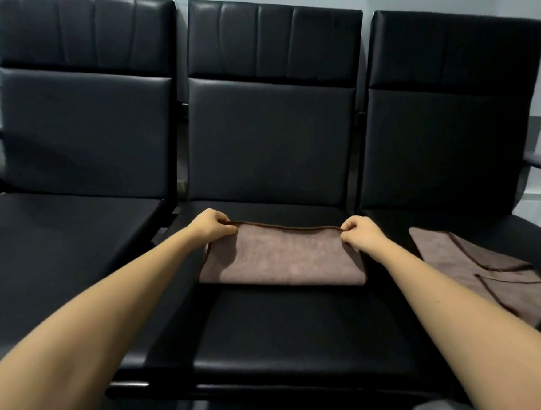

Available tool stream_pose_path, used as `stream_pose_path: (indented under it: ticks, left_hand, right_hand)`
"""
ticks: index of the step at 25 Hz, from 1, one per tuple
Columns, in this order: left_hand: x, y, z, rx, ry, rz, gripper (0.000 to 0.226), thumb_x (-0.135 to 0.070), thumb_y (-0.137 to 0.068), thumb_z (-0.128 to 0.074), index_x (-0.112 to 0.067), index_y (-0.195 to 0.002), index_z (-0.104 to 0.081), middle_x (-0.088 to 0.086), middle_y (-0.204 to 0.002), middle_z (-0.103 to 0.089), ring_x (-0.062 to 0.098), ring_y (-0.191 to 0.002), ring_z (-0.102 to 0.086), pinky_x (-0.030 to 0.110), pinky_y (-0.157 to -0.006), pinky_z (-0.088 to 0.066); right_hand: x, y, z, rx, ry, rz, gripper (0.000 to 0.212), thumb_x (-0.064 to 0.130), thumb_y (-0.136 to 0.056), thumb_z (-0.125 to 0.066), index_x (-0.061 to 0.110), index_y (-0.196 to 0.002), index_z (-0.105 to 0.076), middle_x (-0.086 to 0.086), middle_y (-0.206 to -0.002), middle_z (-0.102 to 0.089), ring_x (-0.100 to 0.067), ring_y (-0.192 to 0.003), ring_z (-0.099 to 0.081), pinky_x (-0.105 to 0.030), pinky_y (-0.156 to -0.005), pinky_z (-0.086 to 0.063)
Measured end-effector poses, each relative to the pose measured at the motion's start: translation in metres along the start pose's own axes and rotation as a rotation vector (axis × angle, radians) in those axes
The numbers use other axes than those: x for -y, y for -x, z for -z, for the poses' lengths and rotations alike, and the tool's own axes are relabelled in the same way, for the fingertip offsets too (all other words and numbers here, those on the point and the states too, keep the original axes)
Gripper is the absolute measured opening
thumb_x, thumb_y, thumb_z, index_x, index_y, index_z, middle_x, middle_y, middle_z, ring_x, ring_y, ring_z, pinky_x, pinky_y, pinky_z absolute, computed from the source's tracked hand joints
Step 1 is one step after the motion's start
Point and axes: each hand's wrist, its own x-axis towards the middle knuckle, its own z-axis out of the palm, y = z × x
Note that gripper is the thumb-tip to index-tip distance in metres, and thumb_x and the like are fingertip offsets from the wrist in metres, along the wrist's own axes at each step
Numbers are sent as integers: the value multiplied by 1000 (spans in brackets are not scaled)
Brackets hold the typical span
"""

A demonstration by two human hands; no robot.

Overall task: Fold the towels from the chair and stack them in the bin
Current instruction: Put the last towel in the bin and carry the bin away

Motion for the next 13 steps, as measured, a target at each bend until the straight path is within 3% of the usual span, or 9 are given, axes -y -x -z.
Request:
stream_pose_path:
  ticks: [3,5,9,13]
  left_hand:
    - [13,-6,-12,-162,-2,35,13,-24,-85,-66,-14,-78,-65,6,-80,-64,25,-85,-64,26,-65,-43]
    - [25,-12,-18,-207,-8,72,12,-26,-84,-66,-16,-77,-65,7,-85,-68,26,-90,-65,28,-70,-45]
    - [42,-24,-23,-289,-68,82,14,-29,-80,-68,-18,-89,-67,7,-101,-70,26,-98,-62,32,-79,-47]
    - [42,-29,-34,-277,-243,153,28,-34,-84,-63,-13,-102,-60,9,-110,-65,31,-103,-59,36,-79,-46]
  right_hand:
    - [0,-9,-22,-232,-152,-43,12,12,-78,-62,22,-74,-58,-1,-88,-64,-23,-89,-60,-31,-78,-46]
    - [4,-15,-40,-291,-219,-39,12,13,-80,-61,21,-89,-60,-4,-99,-66,-26,-98,-60,-32,-83,-45]
    - [7,-32,-63,-270,-82,-71,35,20,-87,-59,17,-121,-50,-9,-121,-61,-32,-112,-56,-33,-87,-42]
    - [4,-44,-66,-221,-44,-56,50,24,-91,-56,13,-136,-36,-13,-135,-50,-35,-121,-49,-39,-94,-41]
